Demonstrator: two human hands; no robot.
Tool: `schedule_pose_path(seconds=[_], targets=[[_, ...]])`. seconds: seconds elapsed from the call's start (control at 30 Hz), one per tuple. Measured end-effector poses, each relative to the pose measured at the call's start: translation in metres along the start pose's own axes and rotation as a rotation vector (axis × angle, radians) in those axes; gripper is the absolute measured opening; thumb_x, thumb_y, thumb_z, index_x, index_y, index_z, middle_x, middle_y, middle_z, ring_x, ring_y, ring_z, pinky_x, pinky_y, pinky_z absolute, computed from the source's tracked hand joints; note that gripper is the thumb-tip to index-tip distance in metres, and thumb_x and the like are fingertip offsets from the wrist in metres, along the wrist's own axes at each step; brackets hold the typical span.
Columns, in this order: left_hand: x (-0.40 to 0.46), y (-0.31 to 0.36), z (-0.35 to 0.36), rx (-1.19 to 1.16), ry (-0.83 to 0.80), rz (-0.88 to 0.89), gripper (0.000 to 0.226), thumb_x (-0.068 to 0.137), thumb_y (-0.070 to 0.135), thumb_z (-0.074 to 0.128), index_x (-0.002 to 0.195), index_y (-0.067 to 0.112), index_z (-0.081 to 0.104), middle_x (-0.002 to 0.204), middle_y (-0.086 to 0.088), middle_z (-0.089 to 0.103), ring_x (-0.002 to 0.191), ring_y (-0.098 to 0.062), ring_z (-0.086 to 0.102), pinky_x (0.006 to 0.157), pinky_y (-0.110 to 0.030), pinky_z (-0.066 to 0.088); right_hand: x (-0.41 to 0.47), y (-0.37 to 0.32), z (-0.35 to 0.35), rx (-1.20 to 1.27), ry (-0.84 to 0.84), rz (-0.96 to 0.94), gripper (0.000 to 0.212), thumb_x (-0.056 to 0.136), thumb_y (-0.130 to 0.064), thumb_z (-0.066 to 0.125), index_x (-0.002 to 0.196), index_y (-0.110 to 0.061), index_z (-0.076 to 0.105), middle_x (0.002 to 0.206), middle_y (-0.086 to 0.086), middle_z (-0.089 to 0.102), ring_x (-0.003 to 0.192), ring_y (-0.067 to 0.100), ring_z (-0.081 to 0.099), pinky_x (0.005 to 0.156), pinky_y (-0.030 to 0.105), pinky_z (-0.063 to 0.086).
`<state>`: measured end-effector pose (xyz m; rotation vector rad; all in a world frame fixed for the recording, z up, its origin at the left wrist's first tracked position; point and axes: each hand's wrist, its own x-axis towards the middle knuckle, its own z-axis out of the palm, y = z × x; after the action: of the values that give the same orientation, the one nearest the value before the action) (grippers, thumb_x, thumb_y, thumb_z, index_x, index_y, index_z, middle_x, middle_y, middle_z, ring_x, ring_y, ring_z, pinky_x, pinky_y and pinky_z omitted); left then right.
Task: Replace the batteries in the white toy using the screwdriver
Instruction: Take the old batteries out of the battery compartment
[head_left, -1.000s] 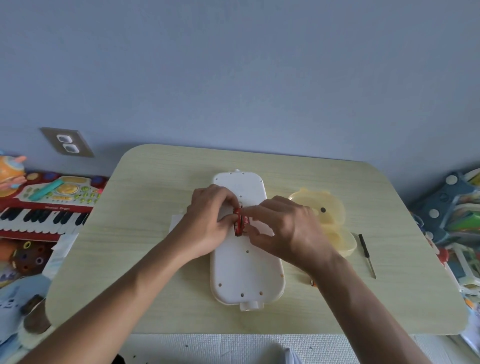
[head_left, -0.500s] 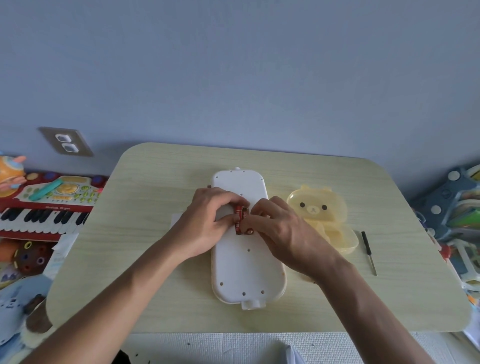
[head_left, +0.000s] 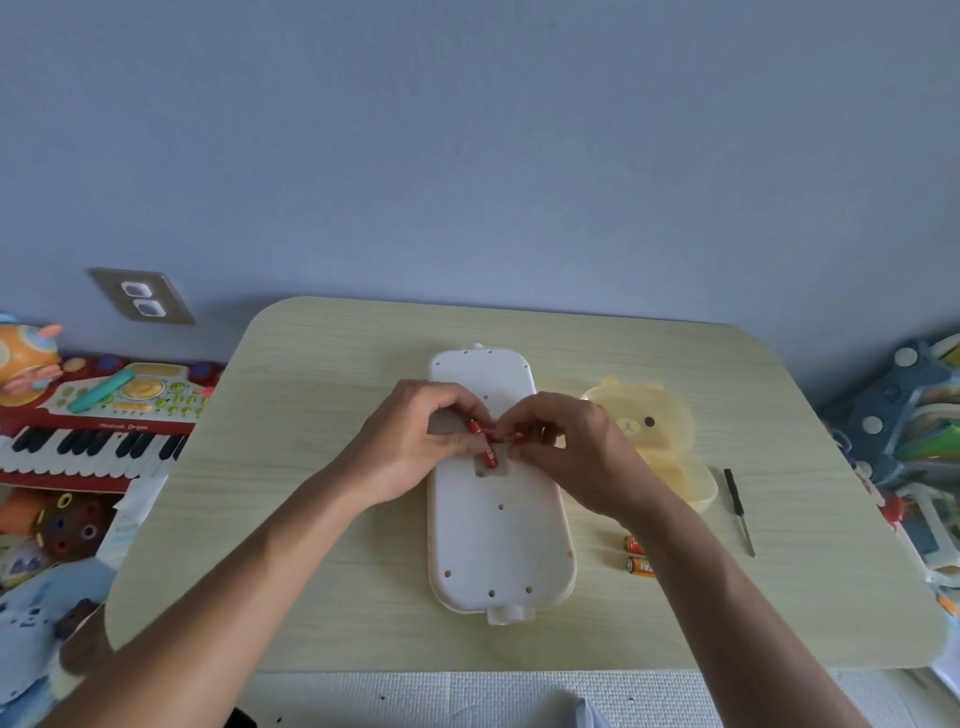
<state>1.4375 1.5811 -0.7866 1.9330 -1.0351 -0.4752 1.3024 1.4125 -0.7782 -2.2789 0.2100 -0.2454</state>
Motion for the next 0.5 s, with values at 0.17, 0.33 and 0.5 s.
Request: schedule_pose_path(seconds=[0.17,0.33,0.5], targets=[[0.0,0.005,0.006,-0.059,0.116,-0.043,0.018,0.074,0.041,0.08,0.09,0.036,0.075,0.094,0.017,0.075,0.097,-0.002,0.069,0.099,-0.043,0.049,-0.003,-0.006,-0.004,0.201,0.124,0.125,0.01,0.083,-0.009,0.077,0.09,-0.016,0.077,0.084,-0.001,0.076,0.075,0.006,0.068,0.072,0.027,0.055],[0.01,0.044,0.012,-0.333,0.171,-0.015,0.016,0.083,0.007,0.077,0.095,0.018,0.076,0.082,-0.003,0.078,0.083,-0.02,0.074,0.077,-0.035,0.057,-0.023,-0.016,-0.034,0.456,0.318,0.207,0.012,0.088,-0.005,0.073,0.101,-0.005,0.073,0.082,0.012,0.079,0.082,0.022,0.076,0.072,0.035,0.059],[0.025,0.073,0.051,-0.314,0.012,-0.055,0.022,0.08,0.006,0.081,0.094,0.021,0.071,0.084,-0.005,0.077,0.074,-0.02,0.076,0.073,-0.036,0.063,-0.055,-0.001,-0.061,0.326,0.426,0.309,0.02,0.089,-0.005,0.072,0.108,-0.011,0.075,0.078,0.006,0.079,0.072,0.017,0.075,0.069,0.032,0.061]])
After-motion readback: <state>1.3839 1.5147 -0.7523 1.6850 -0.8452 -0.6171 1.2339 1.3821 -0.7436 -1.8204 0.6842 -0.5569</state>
